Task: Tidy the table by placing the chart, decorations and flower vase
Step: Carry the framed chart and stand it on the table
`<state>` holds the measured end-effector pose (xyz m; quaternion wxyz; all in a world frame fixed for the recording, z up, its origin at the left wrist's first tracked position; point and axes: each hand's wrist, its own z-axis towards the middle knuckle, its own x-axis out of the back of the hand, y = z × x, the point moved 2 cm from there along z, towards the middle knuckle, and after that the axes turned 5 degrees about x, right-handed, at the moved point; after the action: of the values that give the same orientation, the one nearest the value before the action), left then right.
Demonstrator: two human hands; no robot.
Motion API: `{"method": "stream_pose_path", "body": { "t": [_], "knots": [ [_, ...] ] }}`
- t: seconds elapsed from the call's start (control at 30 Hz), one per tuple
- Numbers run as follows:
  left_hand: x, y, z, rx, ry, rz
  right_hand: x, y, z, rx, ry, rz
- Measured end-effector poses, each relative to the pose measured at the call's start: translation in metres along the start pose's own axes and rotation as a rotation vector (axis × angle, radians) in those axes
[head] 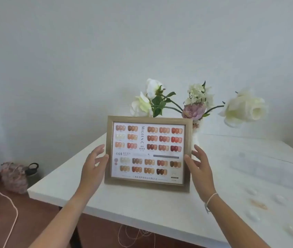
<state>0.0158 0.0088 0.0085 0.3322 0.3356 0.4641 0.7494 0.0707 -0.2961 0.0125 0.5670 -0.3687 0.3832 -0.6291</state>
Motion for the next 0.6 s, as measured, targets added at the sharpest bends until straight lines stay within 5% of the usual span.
{"method": "stream_pose_path", "body": {
  "t": [0.23, 0.6],
  "knots": [
    [-0.020, -0.011, 0.017, 0.176, -0.154, -0.107, -0.013, 0.022, 0.005, -0.101, -0.085, 0.095],
    [-0.029, -0.032, 0.020, 0.168, -0.097, -0.190, -0.021, 0.037, 0.004, -0.050, -0.027, 0.075]
  ]
}}
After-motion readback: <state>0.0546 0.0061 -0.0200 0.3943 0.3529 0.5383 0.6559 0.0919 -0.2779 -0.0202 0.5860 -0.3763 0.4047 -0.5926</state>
